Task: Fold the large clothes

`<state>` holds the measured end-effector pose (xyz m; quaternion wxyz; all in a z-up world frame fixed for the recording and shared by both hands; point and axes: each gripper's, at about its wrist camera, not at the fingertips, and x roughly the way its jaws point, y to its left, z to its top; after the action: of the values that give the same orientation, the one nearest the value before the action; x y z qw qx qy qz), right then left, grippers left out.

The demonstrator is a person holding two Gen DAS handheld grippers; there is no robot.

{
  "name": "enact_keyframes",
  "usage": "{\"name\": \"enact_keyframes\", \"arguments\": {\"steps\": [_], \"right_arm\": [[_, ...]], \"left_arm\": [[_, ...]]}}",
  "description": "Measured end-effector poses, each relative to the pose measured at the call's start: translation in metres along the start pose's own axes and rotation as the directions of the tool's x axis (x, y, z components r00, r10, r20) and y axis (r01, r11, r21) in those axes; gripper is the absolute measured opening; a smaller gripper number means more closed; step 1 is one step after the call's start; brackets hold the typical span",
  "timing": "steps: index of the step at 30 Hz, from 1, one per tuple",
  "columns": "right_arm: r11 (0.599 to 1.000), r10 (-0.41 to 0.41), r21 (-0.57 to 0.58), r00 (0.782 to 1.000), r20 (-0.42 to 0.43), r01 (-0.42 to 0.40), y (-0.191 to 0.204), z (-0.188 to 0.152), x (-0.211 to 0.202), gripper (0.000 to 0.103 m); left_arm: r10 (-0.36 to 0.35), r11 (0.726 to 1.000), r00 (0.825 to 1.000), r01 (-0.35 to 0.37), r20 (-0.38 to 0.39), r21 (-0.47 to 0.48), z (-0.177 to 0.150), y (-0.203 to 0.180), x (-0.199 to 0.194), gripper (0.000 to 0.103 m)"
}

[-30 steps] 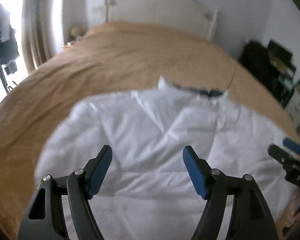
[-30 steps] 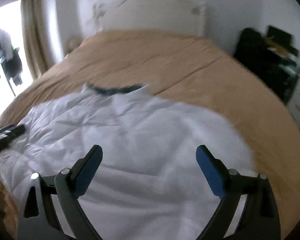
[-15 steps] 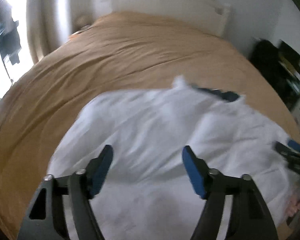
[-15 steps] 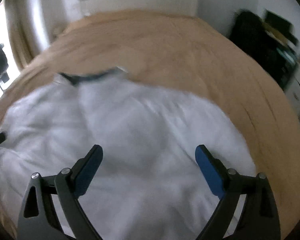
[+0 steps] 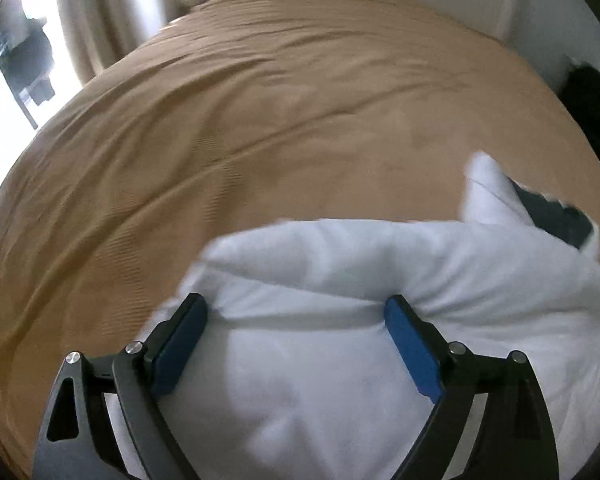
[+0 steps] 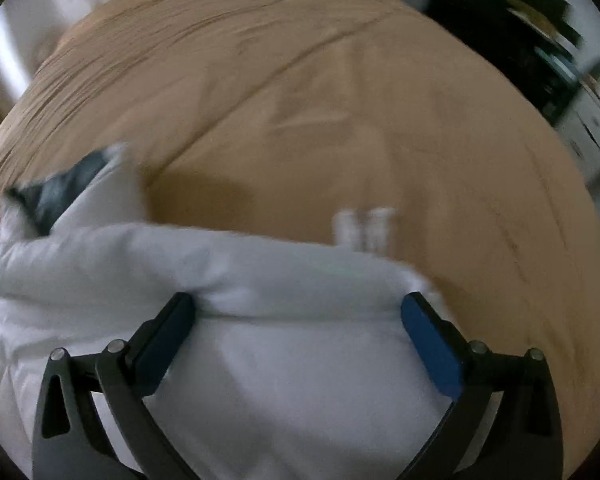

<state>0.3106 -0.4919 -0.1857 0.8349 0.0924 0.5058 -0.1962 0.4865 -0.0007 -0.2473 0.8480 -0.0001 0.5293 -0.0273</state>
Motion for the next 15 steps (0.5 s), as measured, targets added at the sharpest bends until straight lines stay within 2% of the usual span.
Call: {"name": "enact_keyframes", "arguments": {"steps": [2, 3, 4, 6, 7, 8, 9, 10, 13, 14, 15], "right_arm": [[0.996, 0.065, 0.052, 0.997, 0.031, -0.066, -0.009, -0.009, -0.022, 0.088], [0.992, 0.109, 0.063, 0.993, 0.051, -0.112, -0.009, -0.015, -0.033, 0.088], [0.979, 0.192, 0.049, 0.976, 0.099, -0.197, -0.001, -0.027, -0.055, 0.088], [0.954, 0.299, -0.057, 0.942, 0.152, -0.293, 0.022, -0.053, -0.093, 0.088], [0.942, 0.333, -0.1, 0.929, 0.163, -0.32, 0.032, -0.065, -0.107, 0.088], [0.915, 0.392, -0.176, 0.905, 0.166, -0.364, 0.049, -0.088, -0.127, 0.088], [0.891, 0.43, -0.231, 0.889, 0.156, -0.39, 0.062, -0.107, -0.138, 0.088], [0.879, 0.443, -0.269, 0.884, 0.149, -0.394, 0.071, -0.12, -0.143, 0.088], [0.867, 0.377, -0.382, 0.922, 0.085, -0.319, 0.104, -0.166, -0.131, 0.088], [0.87, 0.342, -0.392, 0.938, 0.045, -0.298, 0.11, -0.178, -0.112, 0.089], [0.872, 0.343, -0.389, 0.938, 0.049, -0.298, 0.112, -0.178, -0.103, 0.091]], "left_arm": [[-0.05, 0.995, 0.999, 0.05, 0.006, -0.083, -0.001, 0.022, -0.021, 0.075], [-0.085, 0.99, 0.996, 0.088, 0.03, -0.106, -0.006, 0.03, -0.037, 0.075], [-0.107, 0.987, 0.993, 0.113, 0.057, -0.116, -0.013, 0.035, -0.051, 0.075], [-0.122, 0.985, 0.987, 0.134, 0.109, -0.11, -0.039, 0.051, -0.084, 0.082], [-0.124, 0.985, 0.985, 0.137, 0.119, -0.104, -0.051, 0.057, -0.096, 0.082], [-0.126, 0.985, 0.984, 0.139, 0.122, -0.101, -0.064, 0.064, -0.104, 0.082], [-0.137, 0.983, 0.984, 0.149, 0.118, -0.104, -0.084, 0.074, -0.115, 0.082], [-0.157, 0.979, 0.981, 0.17, 0.116, -0.115, -0.102, 0.085, -0.124, 0.082], [-0.222, 0.952, 0.967, 0.243, 0.128, -0.187, -0.15, 0.105, -0.147, 0.082], [-0.262, 0.934, 0.956, 0.285, 0.131, -0.215, -0.164, 0.11, -0.152, 0.082], [-0.312, 0.907, 0.939, 0.339, 0.144, -0.249, -0.179, 0.116, -0.154, 0.083]]}}
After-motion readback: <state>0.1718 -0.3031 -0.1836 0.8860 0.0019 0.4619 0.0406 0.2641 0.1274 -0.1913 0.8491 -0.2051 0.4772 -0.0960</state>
